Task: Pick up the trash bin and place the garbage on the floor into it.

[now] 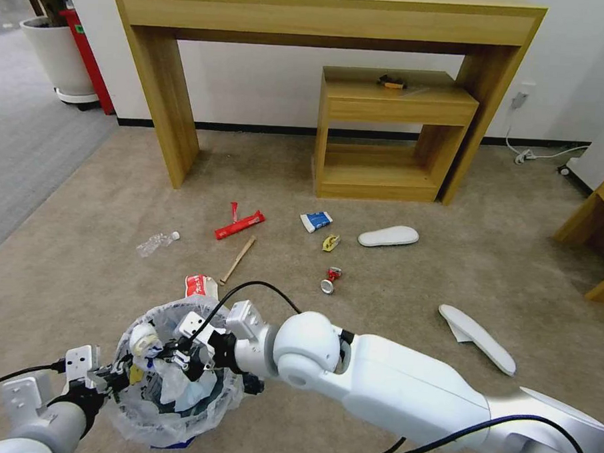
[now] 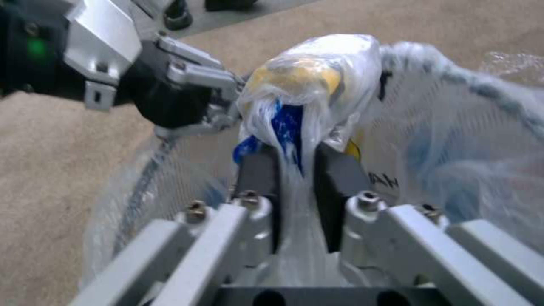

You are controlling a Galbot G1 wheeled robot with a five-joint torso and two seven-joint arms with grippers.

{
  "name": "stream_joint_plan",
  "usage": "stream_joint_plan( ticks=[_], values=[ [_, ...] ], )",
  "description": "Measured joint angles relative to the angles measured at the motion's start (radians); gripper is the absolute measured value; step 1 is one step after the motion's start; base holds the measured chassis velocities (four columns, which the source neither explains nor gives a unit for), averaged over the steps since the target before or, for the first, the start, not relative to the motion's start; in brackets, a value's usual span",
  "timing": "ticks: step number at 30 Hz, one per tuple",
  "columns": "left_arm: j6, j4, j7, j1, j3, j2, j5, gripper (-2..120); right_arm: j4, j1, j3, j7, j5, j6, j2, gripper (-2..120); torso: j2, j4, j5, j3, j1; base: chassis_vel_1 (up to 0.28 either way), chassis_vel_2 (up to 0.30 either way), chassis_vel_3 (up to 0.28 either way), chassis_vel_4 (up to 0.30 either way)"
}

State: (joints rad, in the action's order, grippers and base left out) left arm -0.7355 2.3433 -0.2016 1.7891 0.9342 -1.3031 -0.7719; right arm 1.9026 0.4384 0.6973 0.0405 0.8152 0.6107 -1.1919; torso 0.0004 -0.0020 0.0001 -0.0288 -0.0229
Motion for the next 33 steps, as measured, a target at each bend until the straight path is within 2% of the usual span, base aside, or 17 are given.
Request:
stream_joint_plan(
  ticks=[3, 4, 7, 8, 10, 11, 14, 15, 17, 18, 21, 30, 33],
  values=[
    [0.0, 0.003, -0.003, -0.002, -0.001, 0.003, 0.0, 1, 0.005, 0.007, -0.014, -0.006, -0.001, 0.0, 0.017, 34, 0.0, -0.0001, 0.0, 0.0, 0.0, 0.0, 0.0, 0.0, 0.0],
    [0.0, 0.003, -0.003, -0.002, -0.001, 0.003, 0.0, 1, 0.005, 0.007, -0.014, -0.006, -0.001, 0.0, 0.017, 34, 0.0, -0.0001, 0.0, 0.0, 0.0, 0.0, 0.0, 0.0, 0.0],
    [0.0, 0.006, -0.007, -0.006, -0.004, 0.005, -0.001, 1, 0.011, 0.015, -0.025, -0.016, 0.007, 0.0, 0.018, 47, 0.0, -0.0001, 0.0001, 0.0, 0.0, 0.0, 0.0, 0.0, 0.0],
    [0.0, 0.006, -0.007, -0.006, -0.004, 0.005, -0.001, 1, 0.011, 0.015, -0.025, -0.016, 0.007, 0.0, 0.018, 47, 0.0, -0.0001, 0.0001, 0.0, 0.0, 0.0, 0.0, 0.0, 0.0],
    [0.0, 0.009, -0.008, -0.007, -0.005, 0.007, -0.001, 1, 0.013, 0.023, -0.028, -0.024, 0.013, 0.0, 0.015, 57, 0.0, 0.0, 0.0002, 0.0, 0.0, 0.0, 0.0, 0.0, 0.0],
    [0.0, 0.009, -0.008, -0.007, -0.005, 0.007, -0.001, 1, 0.013, 0.023, -0.028, -0.024, 0.013, 0.0, 0.015, 57, 0.0, 0.0, 0.0002, 0.0, 0.0, 0.0, 0.0, 0.0, 0.0],
    [0.0, 0.011, -0.008, -0.006, -0.004, 0.007, -0.002, 1, 0.012, 0.03, -0.029, -0.027, 0.014, -0.003, 0.014, 72, 0.0, 0.0, 0.0001, 0.0, 0.0, 0.0, 0.0, 0.0, 0.0],
    [0.0, 0.011, -0.008, -0.006, -0.004, 0.007, -0.002, 1, 0.012, 0.03, -0.029, -0.027, 0.014, -0.003, 0.014, 72, 0.0, 0.0, 0.0001, 0.0, 0.0, 0.0, 0.0, 0.0, 0.0],
    [0.0, 0.012, -0.007, -0.003, 0.0, 0.005, -0.002, 1, 0.013, 0.033, -0.039, -0.032, 0.014, -0.009, 0.014, 84, 0.0, 0.0, 0.0001, 0.0, 0.0, 0.0, 0.0, 0.0, 0.0],
    [0.0, 0.012, -0.007, -0.003, 0.0, 0.005, -0.002, 1, 0.013, 0.033, -0.039, -0.032, 0.014, -0.009, 0.014, 84, 0.0, 0.0, 0.0001, 0.0, 0.0, 0.0, 0.0, 0.0, 0.0],
    [0.0, 0.01, 0.001, 0.0, 0.005, 0.0, -0.003, 1, 0.024, 0.044, -0.082, -0.052, 0.015, -0.022, 0.02, 97, 0.0, 0.0001, 0.0002, 0.0, 0.0, 0.0, 0.0, 0.0, 0.0],
    [0.0, -0.022, 0.077, 0.018, 0.037, -0.012, 0.022, 1, 0.025, 0.107, -0.219, -0.062, -0.046, -0.047, 0.097, 100, 0.0, 0.0001, 0.0003, 0.0, 0.0, 0.0, 0.0, 0.0, 0.0],
    [0.0, -0.024, 0.096, 0.029, 0.044, -0.017, 0.023, 1, 0.041, 0.167, -0.31, -0.061, -0.101, -0.054, 0.15, 100, 0.0, 0.0001, 0.0004, 0.0, 0.0, 0.0, 0.0, 0.0, 0.0]
  ],
)
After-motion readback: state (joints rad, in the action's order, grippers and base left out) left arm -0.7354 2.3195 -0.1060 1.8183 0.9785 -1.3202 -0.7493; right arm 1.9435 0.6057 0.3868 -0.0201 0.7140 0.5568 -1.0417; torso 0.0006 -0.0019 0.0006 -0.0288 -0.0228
